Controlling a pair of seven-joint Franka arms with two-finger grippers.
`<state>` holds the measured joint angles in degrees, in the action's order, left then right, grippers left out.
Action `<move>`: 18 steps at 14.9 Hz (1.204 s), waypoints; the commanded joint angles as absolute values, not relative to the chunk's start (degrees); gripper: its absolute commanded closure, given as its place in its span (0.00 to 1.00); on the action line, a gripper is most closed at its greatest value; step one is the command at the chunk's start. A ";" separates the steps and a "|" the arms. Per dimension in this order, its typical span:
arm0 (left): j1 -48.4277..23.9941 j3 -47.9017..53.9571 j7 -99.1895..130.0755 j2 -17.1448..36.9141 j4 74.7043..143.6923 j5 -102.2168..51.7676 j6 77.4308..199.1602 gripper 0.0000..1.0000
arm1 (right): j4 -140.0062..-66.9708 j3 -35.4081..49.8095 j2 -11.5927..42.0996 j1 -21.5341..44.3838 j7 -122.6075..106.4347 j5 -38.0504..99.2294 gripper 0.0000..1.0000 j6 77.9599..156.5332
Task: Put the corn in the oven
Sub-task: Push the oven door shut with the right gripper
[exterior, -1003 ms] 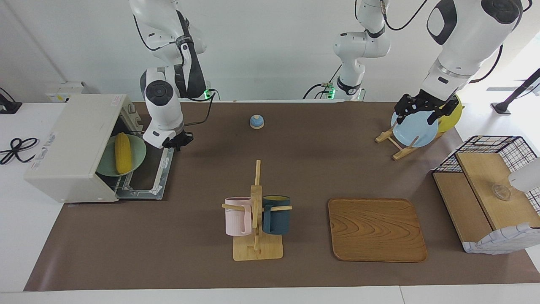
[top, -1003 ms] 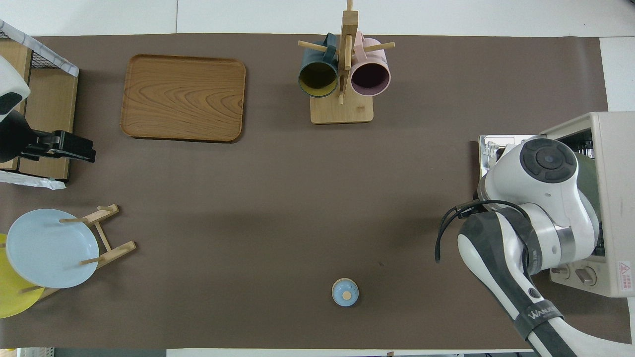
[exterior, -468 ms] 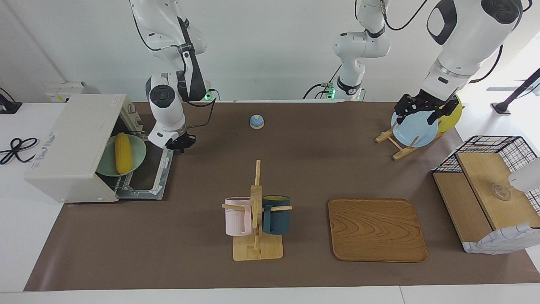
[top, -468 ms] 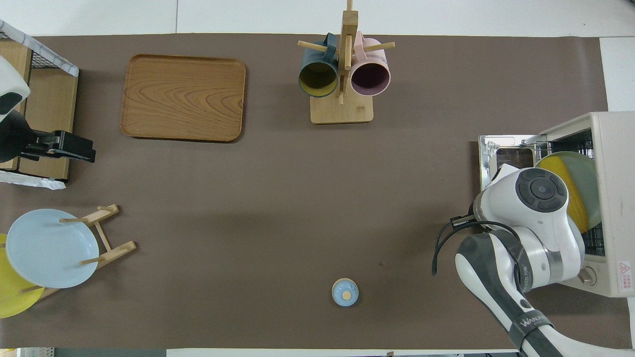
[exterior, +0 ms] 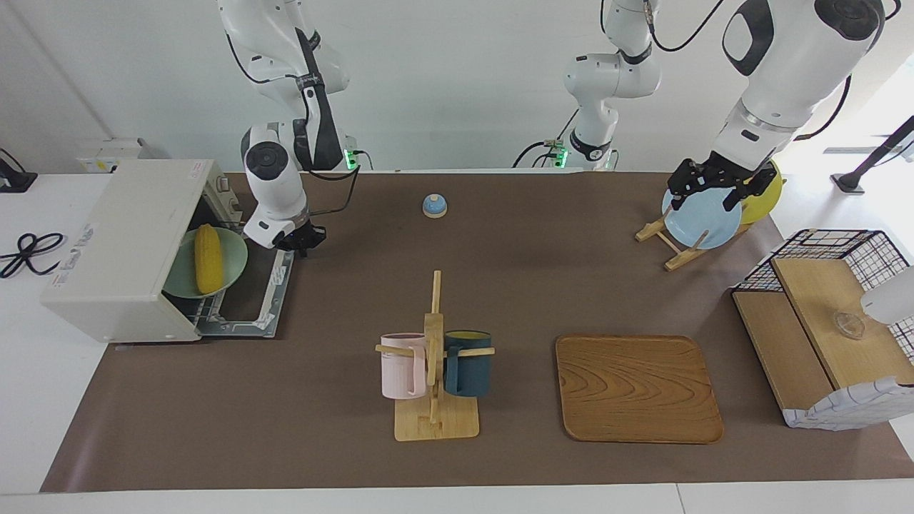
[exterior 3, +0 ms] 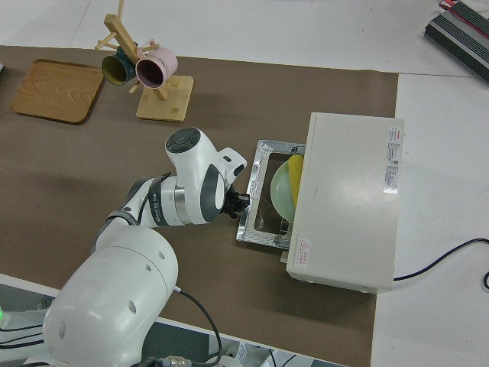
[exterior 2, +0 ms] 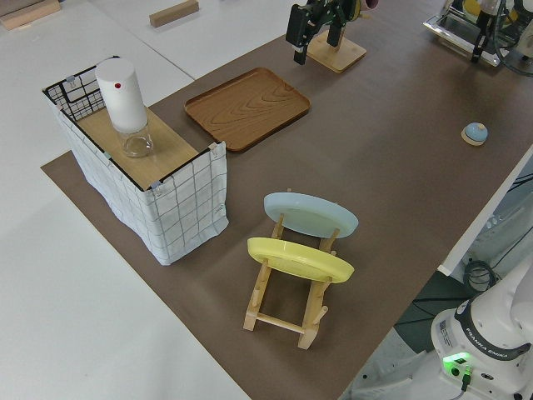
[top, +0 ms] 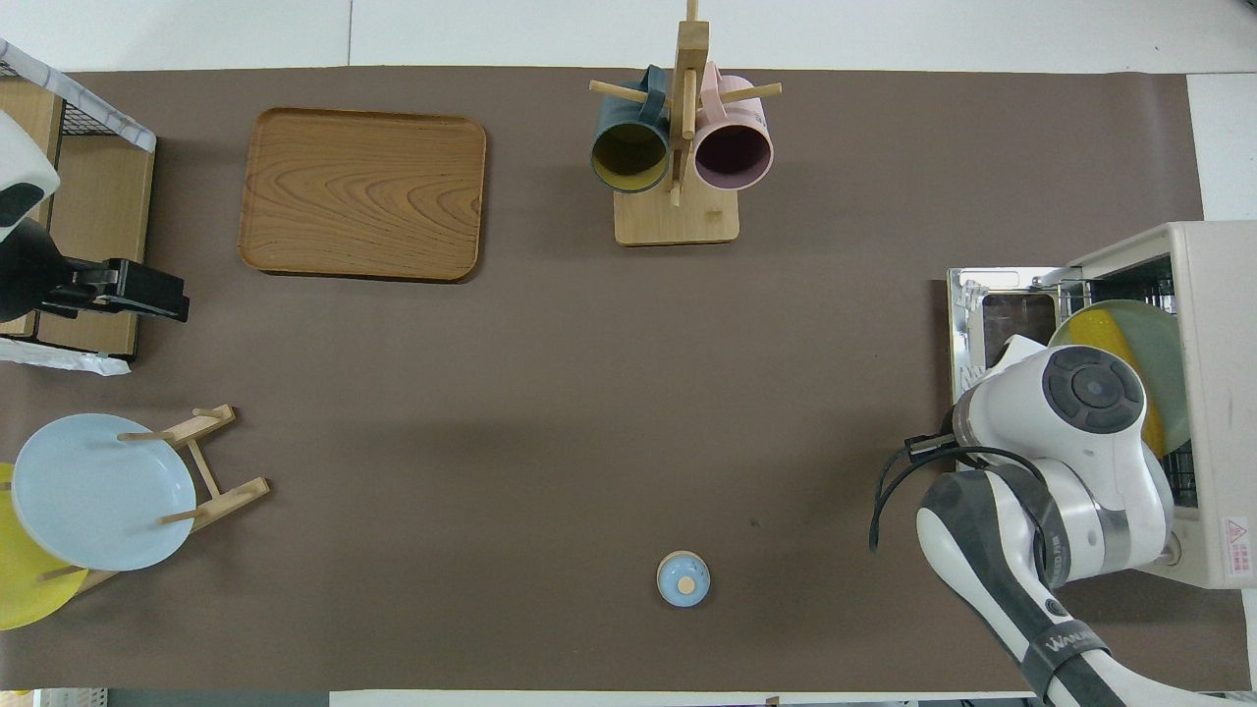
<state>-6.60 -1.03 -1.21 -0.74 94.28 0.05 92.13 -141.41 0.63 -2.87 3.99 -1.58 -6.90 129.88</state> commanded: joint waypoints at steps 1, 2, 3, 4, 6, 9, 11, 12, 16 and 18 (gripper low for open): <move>-6.42 -0.88 -1.41 -0.97 94.13 0.97 91.14 0.00 | -142.21 0.62 -4.31 2.64 -3.78 -6.59 1.00 129.82; -6.42 -0.88 -1.41 -0.97 94.04 0.97 91.14 0.00 | -142.12 0.53 -4.31 1.94 -3.95 -7.37 1.00 129.73; -6.42 -0.88 -1.32 -0.97 94.04 0.97 91.14 0.00 | -141.77 0.61 -4.22 1.15 -4.22 -8.69 1.00 129.64; -6.42 -0.88 -1.32 -0.97 94.13 0.97 91.23 0.00 | -140.90 0.62 -4.04 1.06 -4.31 -9.66 1.00 128.94; -6.42 -0.88 -1.41 -0.97 94.04 0.97 91.14 0.00 | -137.40 0.62 -4.13 1.49 -4.39 -11.76 1.00 124.22; -6.42 -0.88 -1.41 -0.97 94.04 0.97 91.14 0.00 | -129.05 0.62 -4.48 0.97 -7.98 -16.87 1.00 114.19; -6.42 -0.88 -1.41 -0.97 94.04 0.97 91.14 0.00 | -125.00 0.44 -4.66 0.18 -12.37 -16.88 1.00 109.53; -6.42 -0.88 -1.41 -0.97 94.04 0.97 91.14 0.00 | -123.68 0.44 -5.35 -0.87 -14.13 -16.96 1.00 107.51; -6.42 -0.88 -1.41 -0.97 94.04 0.97 91.14 0.00 | -123.40 0.35 -9.05 -5.70 -22.83 -16.88 1.00 106.61; -6.42 -0.88 -1.41 -0.97 94.04 0.97 91.14 0.00 | -123.22 0.35 -9.40 -7.29 -25.13 -16.79 1.00 106.61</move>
<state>-6.60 -1.03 -1.21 -0.74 94.28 0.05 92.13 -123.05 0.01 -9.28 -5.59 -22.57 -15.79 106.11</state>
